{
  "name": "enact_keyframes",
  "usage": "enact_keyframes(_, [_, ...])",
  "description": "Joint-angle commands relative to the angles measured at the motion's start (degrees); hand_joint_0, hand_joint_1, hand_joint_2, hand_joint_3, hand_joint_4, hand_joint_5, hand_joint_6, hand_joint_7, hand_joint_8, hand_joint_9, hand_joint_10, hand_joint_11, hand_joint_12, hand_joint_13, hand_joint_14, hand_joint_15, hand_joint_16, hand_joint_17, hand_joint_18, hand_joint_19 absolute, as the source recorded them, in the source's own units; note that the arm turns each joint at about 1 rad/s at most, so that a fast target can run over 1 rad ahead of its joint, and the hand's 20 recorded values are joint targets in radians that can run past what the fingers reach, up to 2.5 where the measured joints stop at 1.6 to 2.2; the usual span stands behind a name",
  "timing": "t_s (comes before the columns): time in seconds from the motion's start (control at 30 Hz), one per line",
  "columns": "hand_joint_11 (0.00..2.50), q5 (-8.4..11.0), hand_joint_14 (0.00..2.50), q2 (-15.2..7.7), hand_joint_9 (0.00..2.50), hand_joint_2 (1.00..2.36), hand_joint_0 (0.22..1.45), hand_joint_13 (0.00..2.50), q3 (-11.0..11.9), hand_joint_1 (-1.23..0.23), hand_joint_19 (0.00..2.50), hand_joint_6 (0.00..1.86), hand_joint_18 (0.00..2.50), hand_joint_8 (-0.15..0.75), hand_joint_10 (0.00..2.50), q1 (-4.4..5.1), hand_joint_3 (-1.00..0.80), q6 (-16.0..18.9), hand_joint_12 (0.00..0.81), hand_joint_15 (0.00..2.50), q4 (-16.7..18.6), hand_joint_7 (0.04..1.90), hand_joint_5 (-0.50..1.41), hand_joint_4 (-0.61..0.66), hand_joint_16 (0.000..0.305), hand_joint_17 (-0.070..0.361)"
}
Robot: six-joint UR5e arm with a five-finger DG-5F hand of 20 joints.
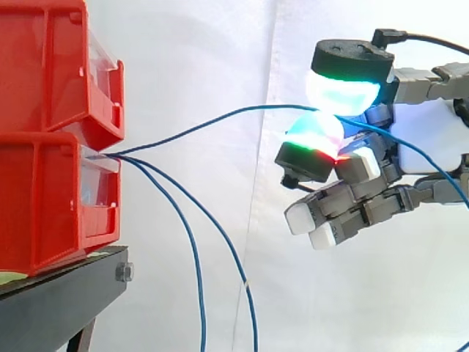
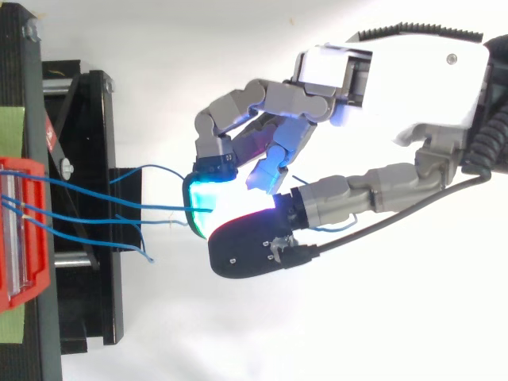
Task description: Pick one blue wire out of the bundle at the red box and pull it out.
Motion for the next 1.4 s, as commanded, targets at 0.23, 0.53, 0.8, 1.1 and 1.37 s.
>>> enact_keyframes(0.23, [0.67, 0.0, 0.02, 0.01, 1.13, 1.02, 0.6, 0.66, 0.0, -0.78, 0.38, 0.81, 0.45, 0.251, 0.02, 0.0, -0.09, 0.0, 0.362, 0.4, -0.09, 1.16, -0.07, 0.05, 0.054, 0.122])
enact_keyframes(0.53, [0.68, 0.0, 0.01, 0.01, 1.13, 1.02, 0.61, 0.67, 0.0, -0.78, 0.37, 0.81, 0.45, 0.244, 0.02, 0.09, -0.09, 0.0, 0.37, 0.39, 0.0, 1.16, -0.07, 0.05, 0.054, 0.121])
enact_keyframes(0.8, [0.68, 0.0, 0.02, 0.01, 1.12, 1.02, 0.61, 0.66, 0.0, -0.78, 0.38, 0.81, 0.44, 0.25, 0.02, 0.09, -0.08, 0.0, 0.362, 0.39, 0.0, 1.16, -0.07, 0.04, 0.052, 0.117])
enact_keyframes(1.1, [0.77, 0.0, 0.01, 0.01, 1.11, 1.02, 0.61, 0.66, 0.0, -0.77, 0.37, 0.81, 0.44, 0.264, 0.02, 0.09, -0.09, 0.0, 0.356, 0.39, -0.09, 1.16, -0.07, 0.03, 0.051, 0.116])
enact_keyframes(1.37, [0.88, 0.0, 0.01, 0.01, 1.1, 1.02, 0.61, 0.66, 0.0, -0.77, 0.36, 0.82, 0.44, 0.265, 0.02, 0.09, -0.09, 0.0, 0.356, 0.4, 0.0, 1.15, -0.07, 0.04, 0.051, 0.115])
